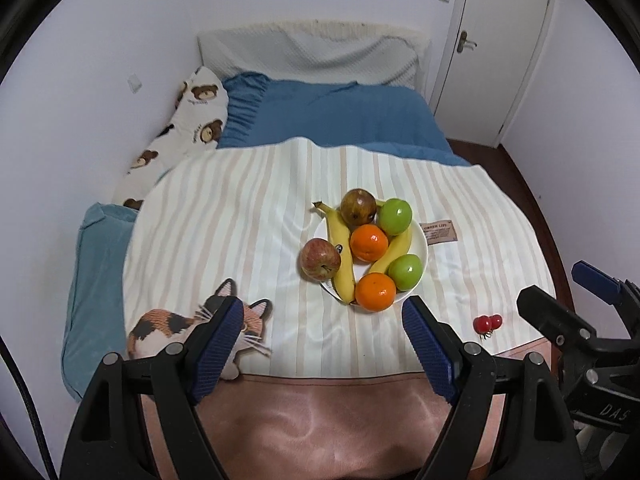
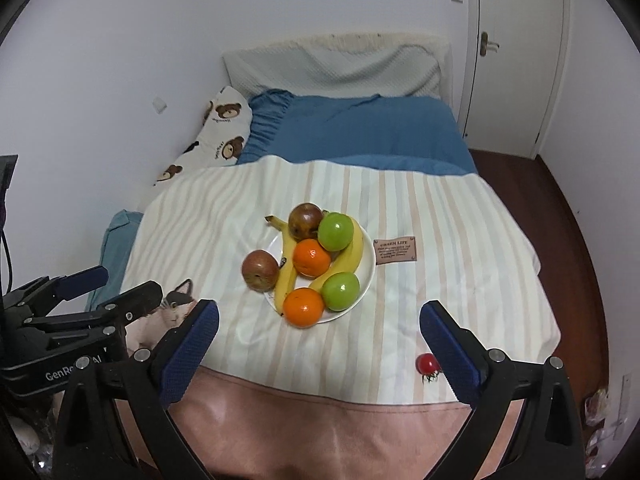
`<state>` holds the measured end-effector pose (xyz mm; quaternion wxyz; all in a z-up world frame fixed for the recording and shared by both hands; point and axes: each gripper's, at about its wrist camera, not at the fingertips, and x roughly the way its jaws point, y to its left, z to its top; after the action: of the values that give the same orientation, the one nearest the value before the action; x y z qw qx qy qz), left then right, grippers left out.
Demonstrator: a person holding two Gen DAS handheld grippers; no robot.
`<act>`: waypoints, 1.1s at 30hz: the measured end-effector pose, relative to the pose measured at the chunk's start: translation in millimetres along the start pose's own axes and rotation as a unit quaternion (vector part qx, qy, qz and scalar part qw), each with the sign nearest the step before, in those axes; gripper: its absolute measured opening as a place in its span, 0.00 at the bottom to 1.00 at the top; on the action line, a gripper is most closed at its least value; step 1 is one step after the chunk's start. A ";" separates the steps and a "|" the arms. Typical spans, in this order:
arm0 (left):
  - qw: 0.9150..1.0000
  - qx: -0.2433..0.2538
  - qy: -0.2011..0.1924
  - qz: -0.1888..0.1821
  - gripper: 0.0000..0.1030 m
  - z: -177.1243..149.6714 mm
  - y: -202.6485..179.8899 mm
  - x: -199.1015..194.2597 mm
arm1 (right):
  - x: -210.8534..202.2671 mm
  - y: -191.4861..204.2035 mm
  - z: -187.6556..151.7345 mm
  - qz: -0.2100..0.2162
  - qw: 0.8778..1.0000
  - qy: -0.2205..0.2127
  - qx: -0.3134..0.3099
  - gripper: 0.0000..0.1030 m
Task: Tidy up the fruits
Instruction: 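Lift both tools away from the plate toward the cherry tomatoes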
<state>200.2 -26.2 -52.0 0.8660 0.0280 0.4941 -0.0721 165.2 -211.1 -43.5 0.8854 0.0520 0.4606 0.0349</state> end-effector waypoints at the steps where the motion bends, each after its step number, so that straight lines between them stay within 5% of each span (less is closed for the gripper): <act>1: 1.000 0.000 -0.005 0.003 0.78 -2.9 0.3 -7.1 | -9.0 1.9 -1.6 -0.001 1.000 -0.005 -0.002 1.00; 11: 1.000 0.002 -0.027 0.009 0.78 -23.2 -1.0 -51.8 | -65.0 15.4 -13.5 -0.009 0.999 -0.040 -0.014 1.00; 23: 1.000 -0.001 -0.021 0.009 0.78 -29.3 -7.3 -53.4 | -63.6 3.7 -22.0 0.004 1.000 -0.027 0.008 1.00; 30: 1.000 0.012 0.007 0.005 0.78 -18.6 -39.8 -10.7 | -28.4 -65.3 -30.7 0.032 0.996 0.014 0.076 1.00; 33: 0.999 0.035 0.032 -0.003 0.78 -15.8 -70.1 25.3 | -8.4 -111.3 -42.0 0.007 0.994 0.026 0.105 0.96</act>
<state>188.8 -96.1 -80.2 0.8478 0.0597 0.5190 -0.0909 127.5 -320.0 -74.4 0.8626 0.1466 0.4841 -0.0061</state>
